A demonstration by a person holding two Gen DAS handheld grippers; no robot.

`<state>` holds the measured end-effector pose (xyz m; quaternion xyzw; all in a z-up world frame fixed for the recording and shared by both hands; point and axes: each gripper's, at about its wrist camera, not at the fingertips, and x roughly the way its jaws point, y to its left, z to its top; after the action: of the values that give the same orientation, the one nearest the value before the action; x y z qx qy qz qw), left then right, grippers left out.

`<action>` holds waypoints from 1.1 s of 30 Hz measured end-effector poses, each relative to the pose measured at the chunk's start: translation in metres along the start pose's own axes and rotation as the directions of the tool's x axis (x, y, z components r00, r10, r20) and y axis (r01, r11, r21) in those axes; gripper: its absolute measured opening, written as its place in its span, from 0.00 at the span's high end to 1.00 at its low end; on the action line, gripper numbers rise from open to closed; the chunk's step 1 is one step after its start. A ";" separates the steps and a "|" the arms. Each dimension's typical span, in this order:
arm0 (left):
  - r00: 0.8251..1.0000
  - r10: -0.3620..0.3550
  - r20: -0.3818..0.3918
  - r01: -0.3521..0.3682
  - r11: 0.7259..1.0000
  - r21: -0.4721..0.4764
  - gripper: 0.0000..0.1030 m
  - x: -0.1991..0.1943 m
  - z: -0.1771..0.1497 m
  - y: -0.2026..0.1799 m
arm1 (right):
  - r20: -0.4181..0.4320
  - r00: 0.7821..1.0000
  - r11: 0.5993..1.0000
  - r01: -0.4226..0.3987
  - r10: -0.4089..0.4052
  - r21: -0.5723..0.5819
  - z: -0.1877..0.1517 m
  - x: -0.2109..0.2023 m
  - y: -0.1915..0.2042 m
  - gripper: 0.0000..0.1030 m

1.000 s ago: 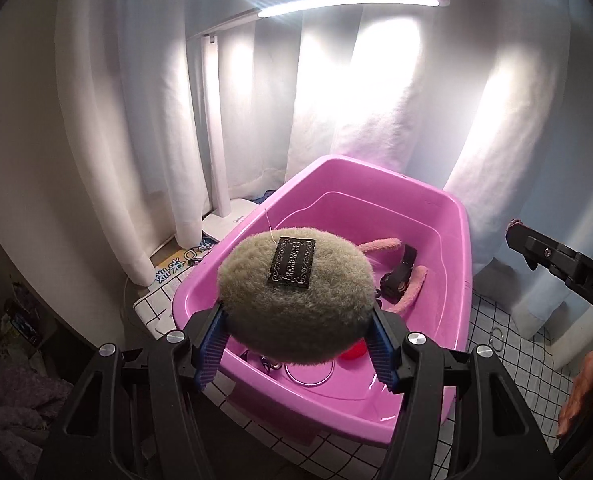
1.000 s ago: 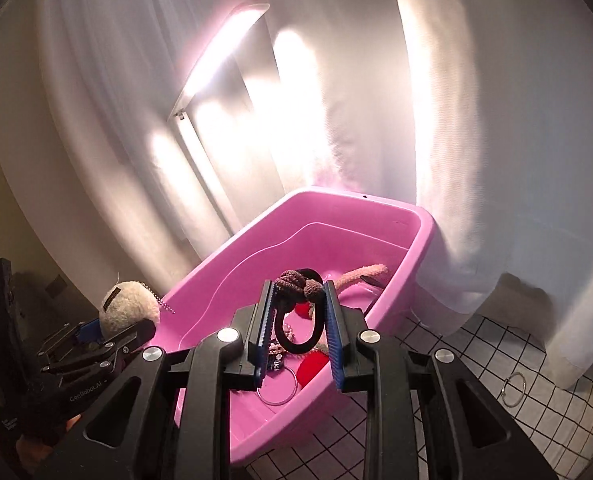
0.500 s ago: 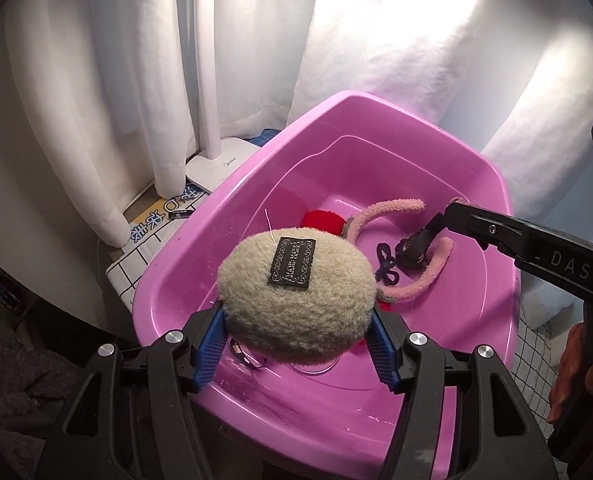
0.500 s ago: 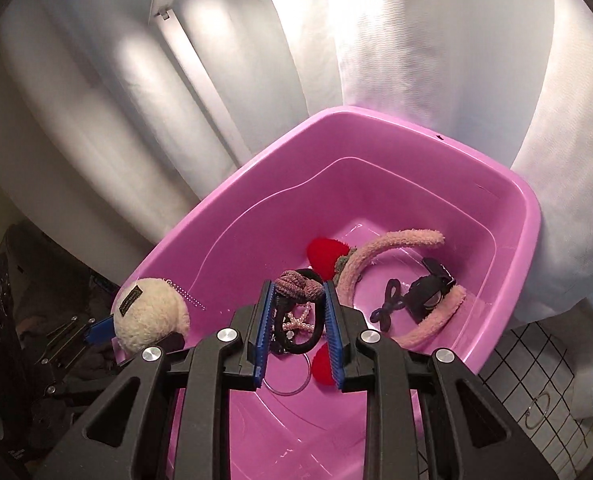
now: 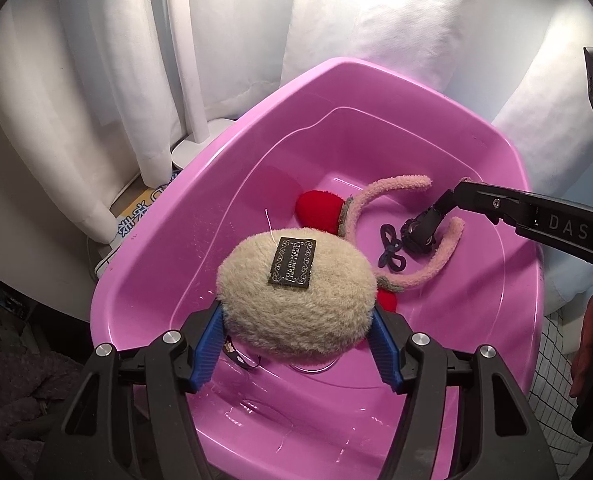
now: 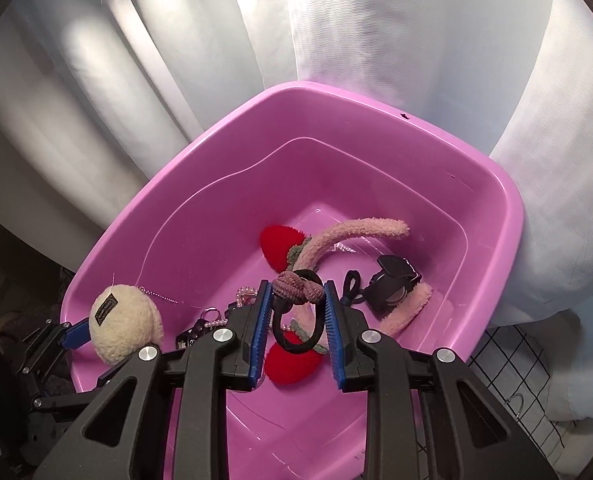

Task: Organize jewelry
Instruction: 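Open both grippers to drop the pom-pom and hair tie into the tub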

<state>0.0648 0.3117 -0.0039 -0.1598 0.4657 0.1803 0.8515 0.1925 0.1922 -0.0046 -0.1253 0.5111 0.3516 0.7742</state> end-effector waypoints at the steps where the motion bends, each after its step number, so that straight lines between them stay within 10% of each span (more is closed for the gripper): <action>1: 1.000 0.001 -0.001 -0.001 1.000 0.000 0.38 0.000 0.000 0.000 | 0.001 1.000 1.000 0.005 -0.005 -0.001 0.000 0.000 0.000 0.72; 5: 1.000 0.020 -0.003 -0.020 1.000 -0.001 0.19 -0.002 0.000 0.001 | 0.002 1.000 1.000 0.000 0.000 0.026 0.003 -0.002 -0.004 0.44; 33: 0.998 0.013 0.059 -0.014 1.000 0.008 0.08 -0.046 -0.020 0.004 | 0.128 0.991 0.995 -0.044 0.032 0.089 -0.019 -0.043 -0.009 0.43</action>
<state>0.0252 0.2994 0.0246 -0.1475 0.4421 0.1887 0.8644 0.1750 0.1576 0.0231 -0.0573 0.4788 0.3499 0.8031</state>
